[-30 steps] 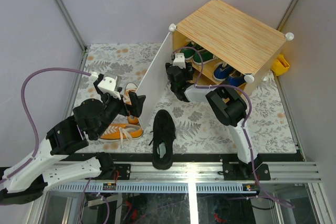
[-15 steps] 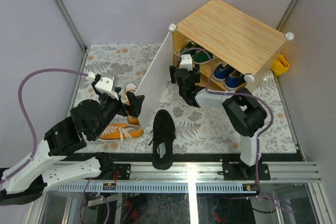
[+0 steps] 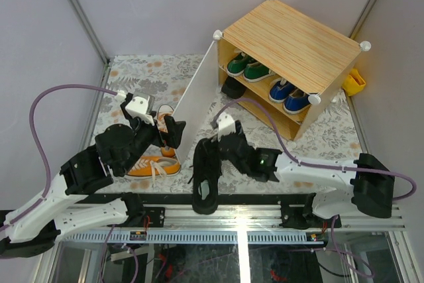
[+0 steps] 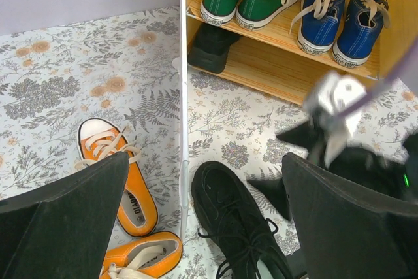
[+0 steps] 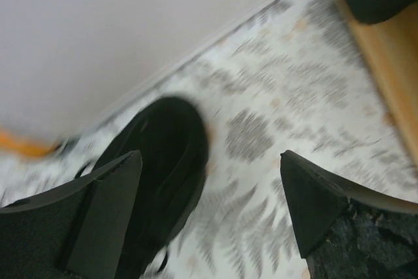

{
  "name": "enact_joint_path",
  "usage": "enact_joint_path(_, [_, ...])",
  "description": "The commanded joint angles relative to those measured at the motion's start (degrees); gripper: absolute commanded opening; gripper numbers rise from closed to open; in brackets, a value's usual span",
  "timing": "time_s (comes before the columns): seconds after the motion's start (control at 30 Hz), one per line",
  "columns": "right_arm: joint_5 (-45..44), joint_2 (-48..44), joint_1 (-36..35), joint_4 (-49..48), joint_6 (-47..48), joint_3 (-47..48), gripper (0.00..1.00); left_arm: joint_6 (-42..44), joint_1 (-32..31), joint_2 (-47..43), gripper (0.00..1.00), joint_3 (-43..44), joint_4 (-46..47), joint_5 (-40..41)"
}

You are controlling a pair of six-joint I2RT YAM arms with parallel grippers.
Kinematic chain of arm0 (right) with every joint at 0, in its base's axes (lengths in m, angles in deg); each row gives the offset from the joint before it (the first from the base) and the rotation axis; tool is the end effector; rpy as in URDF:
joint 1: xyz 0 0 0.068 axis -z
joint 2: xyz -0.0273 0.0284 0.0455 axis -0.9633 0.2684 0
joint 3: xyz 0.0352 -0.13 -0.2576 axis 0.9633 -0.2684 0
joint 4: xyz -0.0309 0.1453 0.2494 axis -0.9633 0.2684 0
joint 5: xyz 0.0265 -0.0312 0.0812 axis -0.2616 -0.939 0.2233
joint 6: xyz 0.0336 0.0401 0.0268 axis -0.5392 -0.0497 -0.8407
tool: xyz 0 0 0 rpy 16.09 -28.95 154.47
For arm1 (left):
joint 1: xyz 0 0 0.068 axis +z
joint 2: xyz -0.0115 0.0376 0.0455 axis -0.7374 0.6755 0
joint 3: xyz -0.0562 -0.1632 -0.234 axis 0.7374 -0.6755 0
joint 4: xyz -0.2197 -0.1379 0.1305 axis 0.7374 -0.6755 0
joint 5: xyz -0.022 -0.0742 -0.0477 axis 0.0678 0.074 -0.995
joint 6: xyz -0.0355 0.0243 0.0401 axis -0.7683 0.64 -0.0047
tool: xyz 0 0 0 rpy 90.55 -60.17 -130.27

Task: Place and organize the shoes in the shoe cabinet

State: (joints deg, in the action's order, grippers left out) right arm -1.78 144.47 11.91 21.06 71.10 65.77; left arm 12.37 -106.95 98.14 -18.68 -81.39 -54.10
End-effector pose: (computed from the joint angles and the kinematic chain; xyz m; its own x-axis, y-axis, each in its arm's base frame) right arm 0.1755 0.2881 0.2678 -0.3205 -0.0909 -0.9429 -0.4513 0.8898 0.0676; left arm 0.0949 -0.1148 0.4440 -0.1984 0.0021 -0.9801 0.4173 0.9050 -0.0825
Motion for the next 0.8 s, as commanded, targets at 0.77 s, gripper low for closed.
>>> enact_joint_path(0.77, [2.35, 2.82, -20.99, 12.54, -16.91, -2.16, 0.88, -4.51, 0.03, -2.18, 1.00, 0.00, -2.79, 0.92])
